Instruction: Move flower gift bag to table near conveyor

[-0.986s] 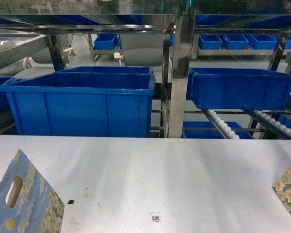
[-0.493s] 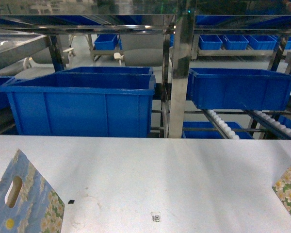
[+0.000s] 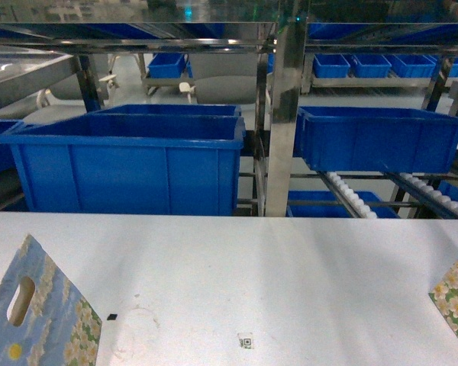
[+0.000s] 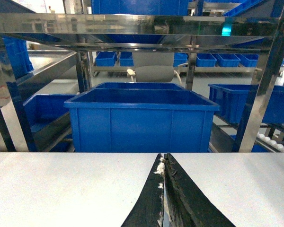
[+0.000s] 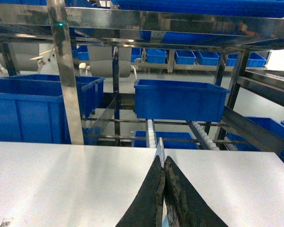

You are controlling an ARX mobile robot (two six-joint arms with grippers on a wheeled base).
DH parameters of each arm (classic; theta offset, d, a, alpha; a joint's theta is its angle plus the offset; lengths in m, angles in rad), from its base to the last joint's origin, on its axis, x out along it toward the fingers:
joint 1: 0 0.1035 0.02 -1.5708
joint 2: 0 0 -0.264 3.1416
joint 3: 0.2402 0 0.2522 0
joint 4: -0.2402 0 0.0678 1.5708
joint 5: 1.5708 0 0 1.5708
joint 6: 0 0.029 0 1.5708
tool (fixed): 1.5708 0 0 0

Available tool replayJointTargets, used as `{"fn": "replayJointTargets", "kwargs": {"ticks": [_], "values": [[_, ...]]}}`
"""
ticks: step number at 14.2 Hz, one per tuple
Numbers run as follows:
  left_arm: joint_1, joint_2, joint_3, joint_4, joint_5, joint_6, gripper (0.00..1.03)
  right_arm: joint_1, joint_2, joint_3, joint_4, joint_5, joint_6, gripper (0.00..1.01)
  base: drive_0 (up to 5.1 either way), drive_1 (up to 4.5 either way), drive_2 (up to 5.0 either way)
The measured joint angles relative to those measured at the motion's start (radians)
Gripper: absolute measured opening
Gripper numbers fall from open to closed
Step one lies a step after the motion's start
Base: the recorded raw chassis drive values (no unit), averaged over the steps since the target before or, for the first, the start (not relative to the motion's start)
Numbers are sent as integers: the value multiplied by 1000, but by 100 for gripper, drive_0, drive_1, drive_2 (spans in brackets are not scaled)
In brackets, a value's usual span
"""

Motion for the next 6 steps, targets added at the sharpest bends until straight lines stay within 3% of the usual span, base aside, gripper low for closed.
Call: {"fn": "replayJointTargets", "kwargs": {"ticks": [6], "values": [[1,0,0,0,0,0,2,0,0,0,0,0,0,2,0,0,0]]}}
